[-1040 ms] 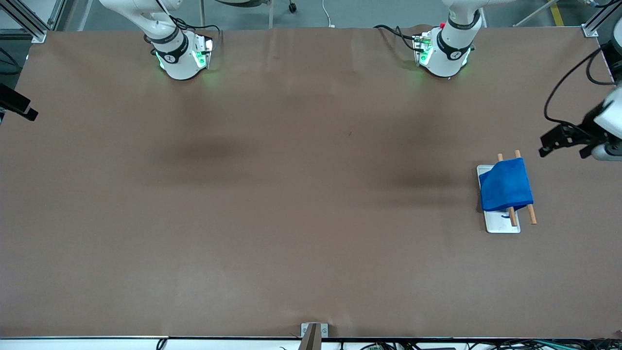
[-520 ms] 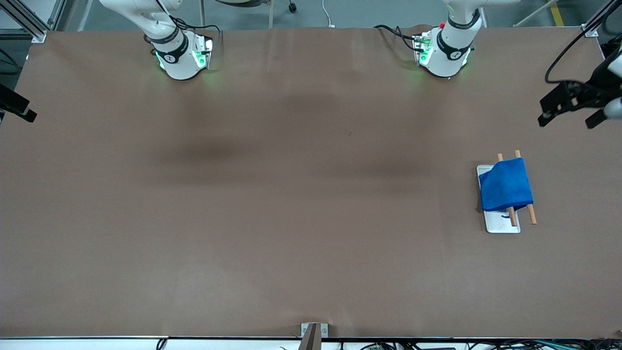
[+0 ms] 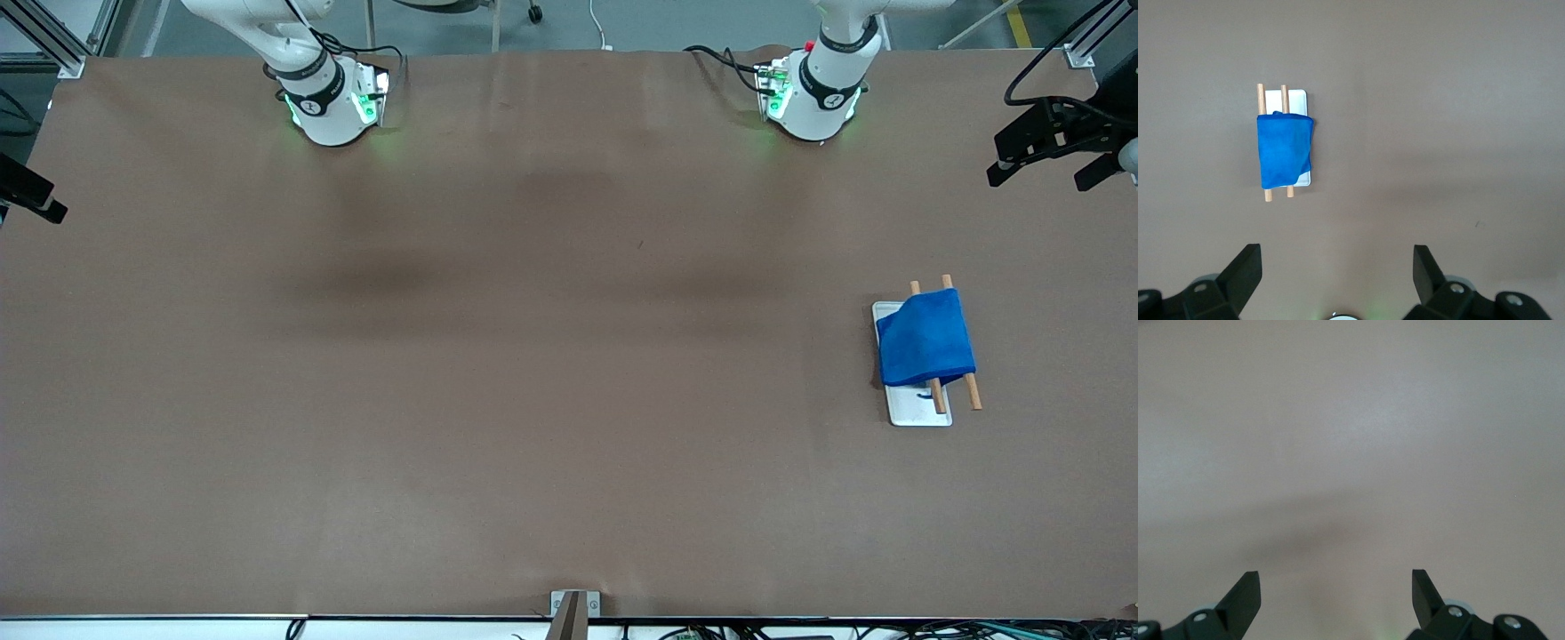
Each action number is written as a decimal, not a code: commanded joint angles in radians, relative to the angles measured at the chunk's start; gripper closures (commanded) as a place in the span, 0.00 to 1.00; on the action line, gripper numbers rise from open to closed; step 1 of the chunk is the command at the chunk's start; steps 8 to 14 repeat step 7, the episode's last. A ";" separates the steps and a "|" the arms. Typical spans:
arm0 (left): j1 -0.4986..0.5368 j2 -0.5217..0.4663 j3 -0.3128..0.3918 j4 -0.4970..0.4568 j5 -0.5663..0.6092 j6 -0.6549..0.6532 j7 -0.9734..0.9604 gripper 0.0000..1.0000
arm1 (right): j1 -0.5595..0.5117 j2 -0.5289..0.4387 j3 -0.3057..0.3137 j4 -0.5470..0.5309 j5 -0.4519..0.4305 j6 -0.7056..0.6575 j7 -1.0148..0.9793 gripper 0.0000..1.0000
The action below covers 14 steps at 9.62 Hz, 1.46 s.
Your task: Right arm passes towel to left arm to hang
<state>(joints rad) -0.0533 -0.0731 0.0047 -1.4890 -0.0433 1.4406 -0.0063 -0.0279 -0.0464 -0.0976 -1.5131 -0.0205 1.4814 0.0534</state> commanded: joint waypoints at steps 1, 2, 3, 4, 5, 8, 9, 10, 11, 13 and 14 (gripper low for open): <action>-0.020 0.013 0.011 -0.019 0.000 -0.016 -0.008 0.00 | 0.003 -0.015 -0.002 -0.021 -0.010 0.013 -0.007 0.00; -0.019 0.015 0.009 -0.020 0.009 -0.014 -0.005 0.00 | 0.003 -0.015 -0.001 -0.021 -0.010 0.013 -0.007 0.00; -0.019 0.018 0.008 -0.022 0.011 -0.009 -0.004 0.00 | 0.003 -0.015 -0.002 -0.022 -0.010 0.013 -0.007 0.00; -0.019 0.022 0.005 -0.020 0.026 -0.008 -0.004 0.00 | 0.003 -0.015 -0.001 -0.022 -0.010 0.013 -0.007 0.00; -0.019 0.021 0.000 -0.020 0.037 -0.008 -0.004 0.00 | 0.002 -0.015 -0.001 -0.024 -0.010 0.014 -0.007 0.00; -0.017 0.022 -0.002 -0.019 0.037 -0.008 -0.004 0.00 | 0.002 -0.015 -0.002 -0.024 -0.010 0.014 -0.007 0.00; -0.017 0.022 -0.002 -0.019 0.037 -0.008 -0.004 0.00 | 0.002 -0.015 -0.002 -0.024 -0.010 0.014 -0.007 0.00; -0.017 0.022 -0.002 -0.019 0.037 -0.008 -0.004 0.00 | 0.002 -0.015 -0.002 -0.024 -0.010 0.014 -0.007 0.00; -0.017 0.022 -0.002 -0.019 0.037 -0.008 -0.004 0.00 | 0.002 -0.015 -0.002 -0.024 -0.010 0.014 -0.007 0.00; -0.017 0.022 -0.002 -0.019 0.037 -0.008 -0.004 0.00 | 0.002 -0.015 -0.002 -0.024 -0.010 0.014 -0.007 0.00; -0.017 0.022 -0.002 -0.019 0.037 -0.008 -0.004 0.00 | 0.002 -0.015 -0.002 -0.024 -0.010 0.014 -0.007 0.00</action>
